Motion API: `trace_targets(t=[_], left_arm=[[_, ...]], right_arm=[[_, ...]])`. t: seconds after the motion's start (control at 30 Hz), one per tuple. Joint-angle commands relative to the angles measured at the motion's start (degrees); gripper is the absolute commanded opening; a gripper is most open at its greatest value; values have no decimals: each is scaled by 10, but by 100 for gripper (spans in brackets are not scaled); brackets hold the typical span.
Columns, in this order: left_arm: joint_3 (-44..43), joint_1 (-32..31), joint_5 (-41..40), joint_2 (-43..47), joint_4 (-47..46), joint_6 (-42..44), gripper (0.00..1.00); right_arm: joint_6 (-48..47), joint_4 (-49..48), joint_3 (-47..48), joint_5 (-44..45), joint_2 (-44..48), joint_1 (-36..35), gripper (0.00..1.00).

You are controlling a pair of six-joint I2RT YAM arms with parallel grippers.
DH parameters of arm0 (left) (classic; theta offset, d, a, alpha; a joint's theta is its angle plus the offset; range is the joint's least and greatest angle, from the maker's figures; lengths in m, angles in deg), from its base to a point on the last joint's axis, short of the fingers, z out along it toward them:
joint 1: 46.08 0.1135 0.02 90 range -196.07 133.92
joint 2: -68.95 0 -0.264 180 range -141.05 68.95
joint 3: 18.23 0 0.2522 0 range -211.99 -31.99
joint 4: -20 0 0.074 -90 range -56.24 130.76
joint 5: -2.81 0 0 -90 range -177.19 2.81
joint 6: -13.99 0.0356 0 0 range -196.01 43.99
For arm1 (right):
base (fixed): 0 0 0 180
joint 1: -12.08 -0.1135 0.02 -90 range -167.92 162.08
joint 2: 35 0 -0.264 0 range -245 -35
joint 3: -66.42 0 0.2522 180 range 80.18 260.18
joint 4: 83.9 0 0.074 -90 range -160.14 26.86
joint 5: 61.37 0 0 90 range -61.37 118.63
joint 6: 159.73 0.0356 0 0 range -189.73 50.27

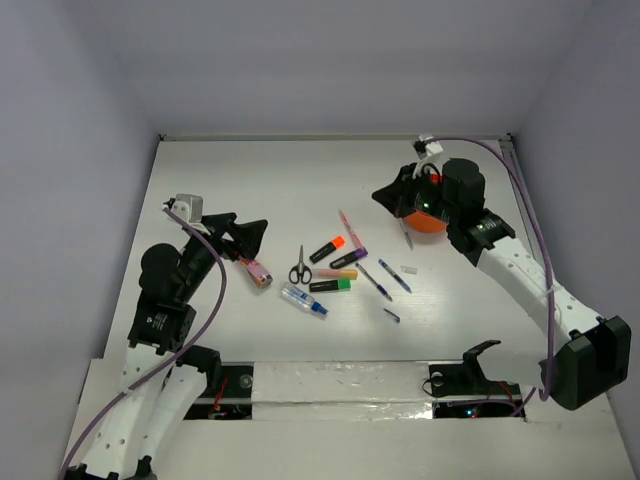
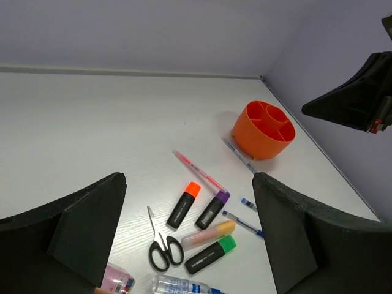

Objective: Sort the stationery into containers
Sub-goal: Pick up the stationery from the center of the board.

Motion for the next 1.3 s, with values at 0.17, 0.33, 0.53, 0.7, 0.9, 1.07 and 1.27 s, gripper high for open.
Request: trace_targets(t=[0.17, 0.33, 0.53, 0.7, 0.9, 1.07, 1.27], left_arm=[[-26, 14, -1, 14, -24, 6, 80], [-26, 14, -28, 33, -23, 10, 66], [-29, 14, -54, 52, -13, 14, 37], [-40, 14, -137, 81, 13, 17, 0], [-48, 14, -241, 116, 46, 11, 0], [-49, 14, -253, 126, 52, 8, 22], [-48, 9, -234, 128, 45, 13, 54]], right_arm=[[-39, -7, 77, -5, -84, -117, 1], [-49, 2, 133, 18, -162, -188, 0], [-66, 35, 228, 49, -269, -238, 3], [-64, 56, 303, 48, -354, -272, 39], [-73, 117, 439, 68, -486, -311, 73], [-92, 188, 568, 96, -602, -332, 86], [-125, 254, 762, 174, -747, -337, 92]])
